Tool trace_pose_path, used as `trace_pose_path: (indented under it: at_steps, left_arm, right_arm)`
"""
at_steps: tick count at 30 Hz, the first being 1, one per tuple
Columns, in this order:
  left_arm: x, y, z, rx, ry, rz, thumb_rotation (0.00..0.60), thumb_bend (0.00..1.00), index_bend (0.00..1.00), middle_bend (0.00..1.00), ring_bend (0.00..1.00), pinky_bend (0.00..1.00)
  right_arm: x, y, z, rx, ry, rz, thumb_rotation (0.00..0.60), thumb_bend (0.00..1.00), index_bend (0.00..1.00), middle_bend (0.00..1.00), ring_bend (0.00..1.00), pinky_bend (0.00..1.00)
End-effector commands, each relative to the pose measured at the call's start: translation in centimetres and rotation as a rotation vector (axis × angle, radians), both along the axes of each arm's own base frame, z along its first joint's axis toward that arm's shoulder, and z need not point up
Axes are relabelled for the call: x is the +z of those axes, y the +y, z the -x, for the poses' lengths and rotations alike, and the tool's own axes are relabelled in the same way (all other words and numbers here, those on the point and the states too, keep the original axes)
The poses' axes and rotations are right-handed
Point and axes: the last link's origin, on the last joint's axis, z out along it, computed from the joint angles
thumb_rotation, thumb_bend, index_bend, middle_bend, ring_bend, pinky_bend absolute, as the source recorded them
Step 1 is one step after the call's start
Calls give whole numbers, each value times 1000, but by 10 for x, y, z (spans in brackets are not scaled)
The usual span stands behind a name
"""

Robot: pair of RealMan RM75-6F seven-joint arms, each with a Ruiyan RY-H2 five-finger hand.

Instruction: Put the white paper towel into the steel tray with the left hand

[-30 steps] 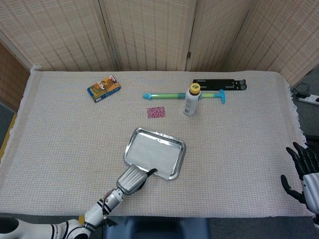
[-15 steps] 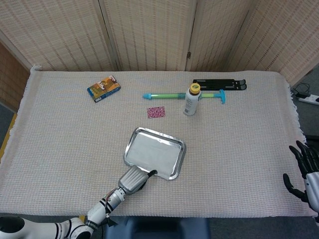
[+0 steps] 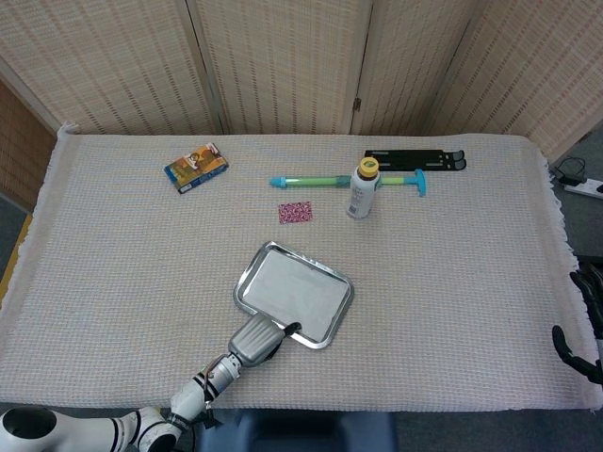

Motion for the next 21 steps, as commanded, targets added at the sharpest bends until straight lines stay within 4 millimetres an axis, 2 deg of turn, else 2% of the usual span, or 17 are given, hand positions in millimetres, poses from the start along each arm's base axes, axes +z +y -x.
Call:
trace_pose_path:
  at_steps: [1, 8, 14, 18, 20, 21]
  left_arm:
    - [-2, 0, -1, -4, 0, 2, 600, 981, 279, 1000, 1000, 1000]
    - [1, 3, -7, -21, -34, -19, 600, 982, 272, 1000, 1000, 1000]
    - [20, 4, -13, -52, -85, -80, 600, 981, 233, 1000, 1000, 1000]
    - [51, 3, -8, -61, -139, -160, 600, 963, 191, 1000, 1000, 1000]
    - [70, 1, -1, -53, -173, -202, 600, 878, 171, 1000, 998, 1000]
    - [80, -1, 3, -48, -191, -224, 600, 784, 166, 1000, 978, 1000]
  right_arm:
    - [1, 1, 0, 2, -3, 4, 600, 508, 0, 0, 0, 0]
    - [3, 1, 0, 0, -3, 4, 600, 508, 0, 0, 0, 0]
    - [1, 1, -1, 7, 1, 4, 600, 508, 0, 0, 0, 0]
    - [-1, 2, -3, 14, 6, -3, 600, 508, 0, 0, 0, 0]
    - [-3, 2, -3, 17, 11, -12, 600, 508, 0, 0, 0, 0]
    - [-4, 2, -3, 18, 14, -17, 600, 508, 0, 0, 0, 0]
